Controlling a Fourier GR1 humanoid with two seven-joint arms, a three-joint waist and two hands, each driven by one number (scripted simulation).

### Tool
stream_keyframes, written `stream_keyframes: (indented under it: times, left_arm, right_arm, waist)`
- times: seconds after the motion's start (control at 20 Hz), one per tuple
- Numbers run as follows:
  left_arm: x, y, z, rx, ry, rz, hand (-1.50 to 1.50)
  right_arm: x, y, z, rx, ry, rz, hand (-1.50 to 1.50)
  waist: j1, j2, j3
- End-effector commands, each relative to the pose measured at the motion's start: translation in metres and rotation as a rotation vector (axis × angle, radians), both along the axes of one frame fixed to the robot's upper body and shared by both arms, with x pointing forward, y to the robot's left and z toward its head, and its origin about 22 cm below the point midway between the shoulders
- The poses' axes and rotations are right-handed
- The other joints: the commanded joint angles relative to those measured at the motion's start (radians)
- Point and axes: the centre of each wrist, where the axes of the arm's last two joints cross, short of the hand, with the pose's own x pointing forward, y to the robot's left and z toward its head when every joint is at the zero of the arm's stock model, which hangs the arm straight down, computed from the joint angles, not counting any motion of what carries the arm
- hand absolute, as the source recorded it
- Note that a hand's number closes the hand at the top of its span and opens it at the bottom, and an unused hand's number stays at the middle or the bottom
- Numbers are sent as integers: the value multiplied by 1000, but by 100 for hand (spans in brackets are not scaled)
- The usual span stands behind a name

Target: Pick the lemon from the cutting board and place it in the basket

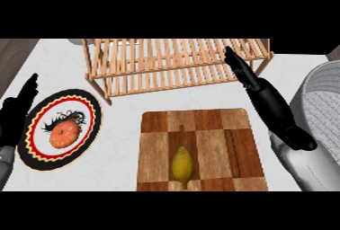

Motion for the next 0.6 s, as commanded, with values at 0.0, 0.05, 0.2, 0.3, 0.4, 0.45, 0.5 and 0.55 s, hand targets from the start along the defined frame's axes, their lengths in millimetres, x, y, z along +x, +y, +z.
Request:
stream_keyframes:
  times: [0.0,0.05,0.2,0.3,0.4,0.45,0.5,0.55]
  left_arm:
    - [-15,-1,-7,-12,1,-7,0]
    - [5,-15,-7,-75,0,-24,0]
    - [3,-45,-13,-179,-16,-92,0]
    - [4,-56,-25,-234,48,-118,0]
    - [8,-63,-21,-254,43,-128,0]
    - [3,-64,-30,-258,58,-127,0]
    - [8,-51,-27,-264,74,-124,0]
    - [16,-68,-20,-271,66,-122,0]
  right_arm:
    - [-3,7,-15,110,40,53,150]
    - [-4,-16,-48,222,86,44,150]
    - [-23,-4,-87,500,196,109,150]
    - [-20,32,-44,473,-200,313,150]
    - [-49,76,-68,753,-111,410,150]
    - [-63,85,-80,668,-189,315,-150]
    - [-87,96,-96,631,-199,266,-150]
    - [-92,99,-94,618,-215,172,-150]
  waist:
    - [-17,0,0]
    - [-23,9,1]
    - [-19,21,6]
    - [-40,8,6]
    - [-36,8,5]
    - [-39,0,1]
    - [-49,-2,0]
    - [-51,-3,0]
